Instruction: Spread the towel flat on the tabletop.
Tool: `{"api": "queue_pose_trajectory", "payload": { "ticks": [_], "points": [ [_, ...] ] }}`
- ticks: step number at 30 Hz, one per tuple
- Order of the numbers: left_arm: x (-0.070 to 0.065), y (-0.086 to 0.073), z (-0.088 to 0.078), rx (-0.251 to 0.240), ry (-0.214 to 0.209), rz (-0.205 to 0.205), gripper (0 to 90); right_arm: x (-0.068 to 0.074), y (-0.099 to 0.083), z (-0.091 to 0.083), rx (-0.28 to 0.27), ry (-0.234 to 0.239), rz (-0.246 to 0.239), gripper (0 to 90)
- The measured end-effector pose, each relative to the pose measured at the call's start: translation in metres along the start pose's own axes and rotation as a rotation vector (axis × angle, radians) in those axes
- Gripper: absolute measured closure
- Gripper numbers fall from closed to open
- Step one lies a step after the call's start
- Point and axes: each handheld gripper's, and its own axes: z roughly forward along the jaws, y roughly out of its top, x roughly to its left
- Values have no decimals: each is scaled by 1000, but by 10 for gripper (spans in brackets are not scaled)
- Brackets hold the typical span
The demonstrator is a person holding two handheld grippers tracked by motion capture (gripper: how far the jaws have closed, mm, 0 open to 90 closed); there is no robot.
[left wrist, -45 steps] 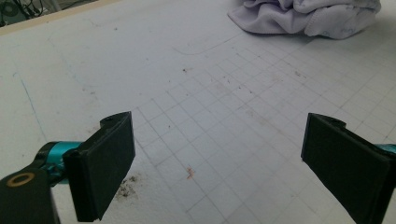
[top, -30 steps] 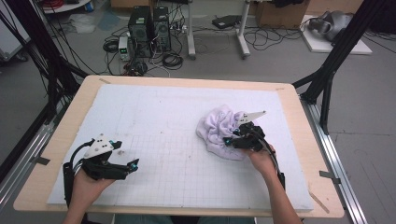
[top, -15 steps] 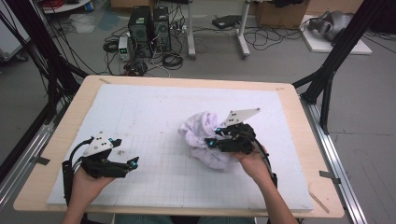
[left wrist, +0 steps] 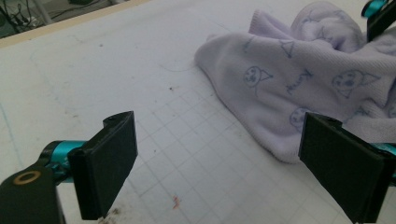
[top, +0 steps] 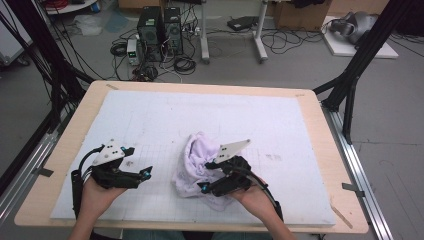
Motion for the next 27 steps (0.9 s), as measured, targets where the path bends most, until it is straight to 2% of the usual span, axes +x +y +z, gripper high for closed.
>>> {"api": "queue_pose_trajectory", "payload": {
  "ticks": [2, 3, 5, 6, 7, 8, 9, 10, 11, 12, 13, 14, 15, 16, 17, 18, 19, 20, 21, 22, 23, 25, 27],
  "points": [
    [-2, 4, 5, -1, -10, 4, 126, -3, 0, -13, -36, -10, -9, 296],
    [-4, 5, 8, -4, -18, 7, 136, -9, -2, -26, -59, -46, -9, 296],
    [-7, 9, 15, -5, -37, 15, 145, -14, -3, -33, -66, -59, 3, 301],
    [-9, 11, 19, -3, -42, 20, 156, -25, -8, -43, -58, -125, 18, 330],
    [-11, 12, 24, 4, -47, 27, 156, -25, -8, -43, -58, -125, 18, 330],
    [-12, 14, 29, 13, -56, 34, 162, -31, -11, -46, -52, -158, 26, 332],
    [-14, 16, 34, 17, -61, 33, 178, -46, -18, -48, -34, -199, 62, 342],
    [-16, 17, 40, 19, -67, 37, 178, -46, -18, -48, -34, -199, 62, 342],
    [-18, 19, 45, 22, -76, 41, 204, -58, -26, -43, 4, -244, 76, 352],
    [-20, 20, 50, 26, -84, 50, 204, -58, -26, -43, 4, -244, 76, 352],
    [-24, 22, 63, 35, -94, 57, 228, -68, -32, -35, 66, -273, 105, 352],
    [-24, 22, 63, 35, -94, 57, 240, -68, -32, -35, 66, -273, 105, 352],
    [-28, 21, 79, 73, -90, 89, 261, -77, -35, -26, 106, -270, 131, 378],
    [-28, 21, 79, 73, -90, 89, 275, -78, -35, -23, 111, -261, 137, 415],
    [-29, 19, 88, 105, -99, 93, 284, -79, -36, -20, 118, -251, 135, 461],
    [-29, 18, 96, 132, -116, 88, 284, -79, -36, -20, 118, -251, 135, 461],
    [-30, 16, 102, 157, -130, 91, 338, -80, -36, -16, 127, -241, 132, 518],
    [-31, 14, 107, 175, -142, 96, 338, -81, -37, -13, 136, -218, 128, 585],
    [-33, 12, 112, 189, -152, 106, 376, -81, -37, -10, 144, -194, 122, 644],
    [-34, 11, 114, 193, -163, 115, 474, -80, -38, -6, 164, -164, 110, 761],
    [-37, 10, 119, 215, -181, 140, 523, -79, -39, -5, 163, -152, 97, 797],
    [-38, 9, 120, 226, -186, 142, 557, -77, -40, -4, 149, -147, 87, 821],
    [-38, 9, 121, 241, -202, 150, 675, -77, -44, -5, 136, -126, 98, 840]
  ]
}}
